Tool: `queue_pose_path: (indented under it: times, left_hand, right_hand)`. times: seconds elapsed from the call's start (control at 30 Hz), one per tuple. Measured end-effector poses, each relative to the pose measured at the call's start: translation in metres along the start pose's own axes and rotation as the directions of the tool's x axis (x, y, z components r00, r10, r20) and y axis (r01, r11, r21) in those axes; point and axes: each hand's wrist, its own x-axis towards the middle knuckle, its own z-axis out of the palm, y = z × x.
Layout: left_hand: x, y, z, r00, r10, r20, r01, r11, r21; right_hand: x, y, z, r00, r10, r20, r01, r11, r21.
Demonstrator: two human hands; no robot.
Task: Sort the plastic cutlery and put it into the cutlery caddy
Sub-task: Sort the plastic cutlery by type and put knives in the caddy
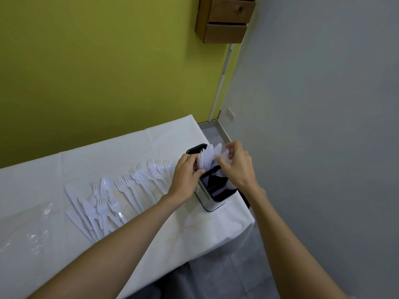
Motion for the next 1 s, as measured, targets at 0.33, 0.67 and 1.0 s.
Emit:
queue_pose_path:
  times: [0.33,0.67,1.0]
  left_hand:
    - [-0.009,-0.006,-0.003,0.999,0.038,0.016,-0.037,0.998,-0.055]
    - [-0.017,-0.015,-0.014,0.999,0.037,0.028,-0.034,0.995,-0.099]
    - [-0.042,-0.058,-0.054,0.986,-0.134,-0.098,0.125,0.988,-0.092]
  right_hand:
    - [-0.005,0.003,-0.012,0.974,0.144,0.175,-0.086,0.950,-0.301]
    - [-0.014,0.000,-0.005,0.988,-0.153,0.026,0.150,0.893,-0.424]
    - [-0.023,-0.034,0.036,0.825,-0.439,-0.355,0.361,0.894,-0.266]
